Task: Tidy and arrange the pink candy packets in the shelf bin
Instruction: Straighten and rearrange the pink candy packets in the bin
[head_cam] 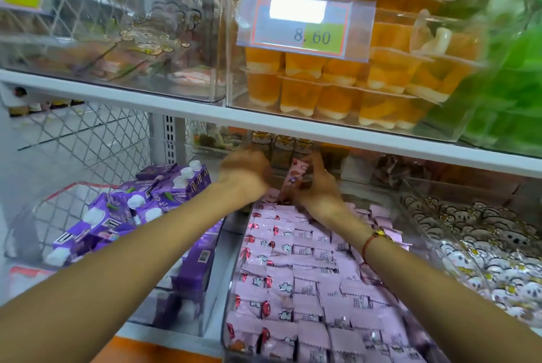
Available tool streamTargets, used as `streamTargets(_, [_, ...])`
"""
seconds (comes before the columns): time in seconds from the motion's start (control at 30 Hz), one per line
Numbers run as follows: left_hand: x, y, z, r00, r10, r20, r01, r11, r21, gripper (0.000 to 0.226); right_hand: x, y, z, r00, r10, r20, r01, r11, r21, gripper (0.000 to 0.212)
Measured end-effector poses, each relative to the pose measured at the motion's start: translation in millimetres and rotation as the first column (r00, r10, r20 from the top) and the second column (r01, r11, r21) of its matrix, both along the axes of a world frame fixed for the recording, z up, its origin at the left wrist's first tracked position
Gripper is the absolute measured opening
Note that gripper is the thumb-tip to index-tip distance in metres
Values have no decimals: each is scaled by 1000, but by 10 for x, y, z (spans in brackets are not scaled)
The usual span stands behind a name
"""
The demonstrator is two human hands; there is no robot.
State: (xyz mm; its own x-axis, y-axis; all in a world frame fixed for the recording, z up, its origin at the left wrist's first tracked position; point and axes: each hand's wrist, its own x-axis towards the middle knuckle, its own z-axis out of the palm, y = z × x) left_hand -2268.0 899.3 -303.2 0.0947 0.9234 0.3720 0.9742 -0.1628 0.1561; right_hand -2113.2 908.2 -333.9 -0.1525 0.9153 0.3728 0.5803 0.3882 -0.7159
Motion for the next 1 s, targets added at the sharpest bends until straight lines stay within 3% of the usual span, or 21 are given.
streamTargets(0.1, [-146, -322, -67, 922, -76, 379, 60, 997, 55, 24, 7, 11, -34, 998, 48, -39, -50, 998, -49, 33])
streamTargets(0.17, [-205, -612, -110, 800, -109, 590, 121, 992, 19, 31, -12, -7, -61, 988, 71, 140, -69, 997, -17, 21])
streamTargets(0.23, [-230, -921, -178, 687, -159, 709, 204, 979, 22, 32, 11, -14, -71, 918, 45, 394, -53, 999, 9, 22])
streamTargets(0.33, [-264, -1329, -277, 665, -167, 728, 193, 980, 49, 31, 123, -28, -2, 759, 46, 649, -28, 999, -38, 36])
streamTargets(0.4, [-265, -1520, -347, 699, -125, 704, 173, 985, 4, 31, 167, -55, 42, 702, 77, 708, -80, 996, -29, 41])
streamTargets(0.53, [-224, -1673, -407, 685, -95, 722, 140, 990, -2, 28, 116, -212, -12, 825, 160, 542, -149, 987, -64, 50])
streamTargets(0.7, [-190, -1701, -454, 649, -126, 751, 135, 990, 50, 23, -1, -168, -104, 696, 236, 678, -140, 971, -194, 51])
streamTargets(0.9, [-224, -1686, -474, 668, -136, 731, 152, 987, 45, 28, -76, -103, -42, 659, 238, 714, -14, 953, -304, 59])
streamTargets(1.0, [-211, -1714, -465, 675, -116, 729, 134, 990, 34, 31, -77, -203, 58, 711, 281, 644, -46, 933, -357, 57])
